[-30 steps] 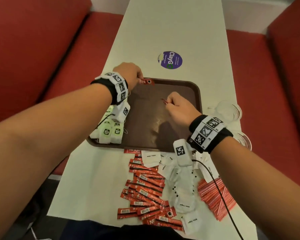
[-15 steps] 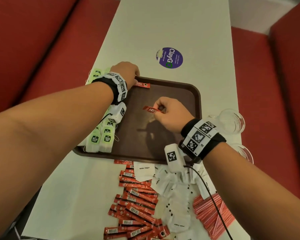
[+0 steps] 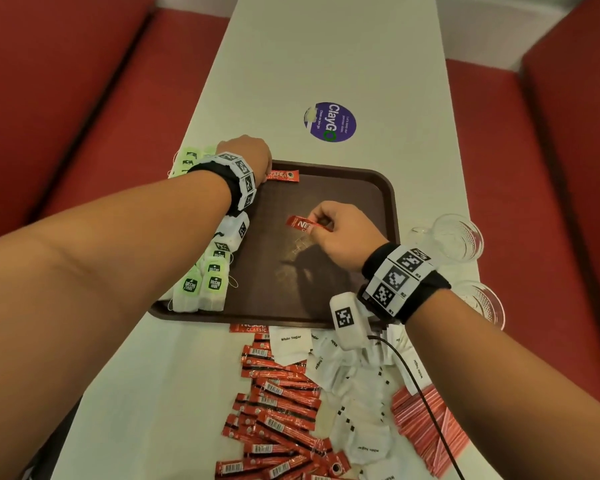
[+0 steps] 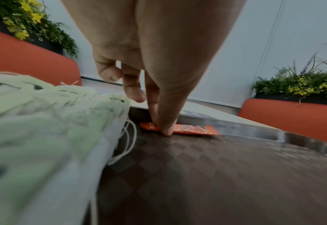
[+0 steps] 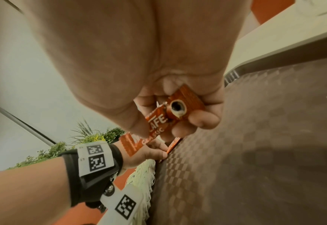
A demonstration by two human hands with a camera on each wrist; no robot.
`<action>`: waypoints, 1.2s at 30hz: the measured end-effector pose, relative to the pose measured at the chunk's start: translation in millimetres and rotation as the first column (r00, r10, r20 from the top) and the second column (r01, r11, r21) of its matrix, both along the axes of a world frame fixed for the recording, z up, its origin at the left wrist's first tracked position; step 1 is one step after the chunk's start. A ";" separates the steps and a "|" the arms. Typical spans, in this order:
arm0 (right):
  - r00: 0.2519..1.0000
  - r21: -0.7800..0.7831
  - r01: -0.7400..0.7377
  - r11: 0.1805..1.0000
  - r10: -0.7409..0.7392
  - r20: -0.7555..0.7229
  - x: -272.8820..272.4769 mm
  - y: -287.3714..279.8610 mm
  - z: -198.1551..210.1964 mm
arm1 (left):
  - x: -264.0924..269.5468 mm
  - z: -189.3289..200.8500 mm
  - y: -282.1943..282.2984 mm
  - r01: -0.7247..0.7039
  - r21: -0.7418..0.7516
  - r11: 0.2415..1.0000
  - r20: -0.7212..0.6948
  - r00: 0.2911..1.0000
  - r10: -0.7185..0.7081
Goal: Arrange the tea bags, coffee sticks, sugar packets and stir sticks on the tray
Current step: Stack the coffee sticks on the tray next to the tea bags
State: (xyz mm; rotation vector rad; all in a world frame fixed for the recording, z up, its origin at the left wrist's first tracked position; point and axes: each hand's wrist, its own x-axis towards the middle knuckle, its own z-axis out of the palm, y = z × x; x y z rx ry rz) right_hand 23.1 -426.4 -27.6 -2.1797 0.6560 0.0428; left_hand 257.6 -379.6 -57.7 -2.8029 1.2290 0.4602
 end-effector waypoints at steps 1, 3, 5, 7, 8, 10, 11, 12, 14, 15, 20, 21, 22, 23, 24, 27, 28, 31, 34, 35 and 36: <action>1.000 0.003 0.017 1.000 -0.017 -0.005 1.0 0.1 -1.3 | -1.2 2.5 1.7 0.015 -0.019 1.000 0.004 1.000 -0.015; 0.999 0.006 0.042 0.999 -0.041 -0.012 4.0 0.9 -3.8 | -5.6 10.7 4.7 0.065 -0.098 0.993 0.016 0.998 -0.064; 0.998 -0.011 0.052 0.999 -0.052 -0.019 7.7 1.2 -6.3 | -16.1 24.7 10.7 0.112 -0.245 0.963 -0.053 0.990 -0.128; 0.999 -0.043 0.050 0.998 -0.051 -0.020 11.7 0.1 -7.2 | -30.9 41.9 22.0 0.168 -0.364 0.916 -0.191 0.949 -0.250; 0.999 -0.061 0.044 0.997 -0.045 -0.015 13.2 -0.7 -7.5 | -39.2 49.0 28.6 0.216 -0.382 0.899 -0.251 0.911 -0.326; 1.000 -0.089 0.025 0.996 -0.024 0.006 15.5 -1.7 -6.8 | -51.8 54.8 40.4 0.321 -0.363 0.875 -0.300 0.849 -0.436; 1.000 -0.093 0.024 0.995 -0.022 0.022 16.6 -1.7 -6.3 | -54.3 53.2 44.6 0.351 -0.354 0.867 -0.287 0.841 -0.458; 0.999 -0.079 0.032 0.996 -0.029 0.038 17.5 -1.5 -7.0 | -54.2 50.3 47.8 0.366 -0.346 0.864 -0.256 0.849 -0.463; 0.995 -0.028 0.071 0.997 -0.069 0.066 19.0 -0.9 -9.3 | -51.7 44.2 52.5 0.379 -0.323 0.867 -0.217 0.862 -0.458; 0.994 -0.017 0.085 0.996 -0.083 0.071 19.2 0.0 -10.0 | -49.7 41.1 54.1 0.388 -0.304 0.870 -0.226 0.858 -0.461; 0.992 0.002 0.128 0.992 -0.128 -0.016 10.8 4.9 -13.4 | -33.0 23.1 55.7 0.355 -0.169 0.919 -0.207 0.899 -0.385; 0.992 -0.003 0.107 0.994 -0.107 -0.070 6.9 5.3 -14.0 | -26.8 19.0 53.3 0.322 -0.137 0.937 -0.180 0.922 -0.343; 0.988 -0.026 0.059 0.998 -0.063 -0.143 2.4 5.2 -15.3 | -21.0 15.3 50.3 0.290 -0.096 0.952 -0.157 0.940 -0.302; 0.973 -0.058 -0.016 0.998 0.003 -0.232 -2.5 5.0 -17.1 | -16.7 12.0 47.2 0.264 -0.060 0.963 -0.140 0.953 -0.270; 0.942 -0.082 -0.108 0.991 0.076 -0.326 -7.1 5.0 -19.1 | -13.7 8.9 43.7 0.242 -0.033 0.970 -0.130 0.961 -0.245; 0.809 -0.058 -0.353 0.934 0.273 -0.520 -20.0 10.3 -19.3 | -11.1 2.6 33.5 0.188 -0.006 0.982 -0.096 0.978 -0.188; 0.777 -0.033 -0.403 0.915 0.322 -0.542 -23.5 13.0 -18.6 | -11.5 1.2 30.5 0.168 -0.010 0.986 -0.080 0.982 -0.168; 0.723 0.036 -0.482 0.875 0.421 -0.548 -31.7 22.0 -15.7 | -15.5 -3.3 24.3 0.148 -0.061 0.987 -0.049 0.987 -0.151; 0.705 0.048 -0.506 0.861 0.445 -0.552 -35.8 29.9 -17.2 | -23.3 -6.0 20.3 0.215 -0.016 0.977 -0.067 0.974 -0.215; 0.708 0.042 -0.502 0.864 0.439 -0.553 -36.6 31.4 -17.5 | -23.8 -6.6 18.9 0.214 -0.002 0.977 -0.066 0.975 -0.214; 0.714 0.037 -0.494 0.868 0.430 -0.552 -37.1 32.1 -18.1 | -22.9 -6.8 17.5 0.201 0.001 0.980 -0.060 0.978 -0.201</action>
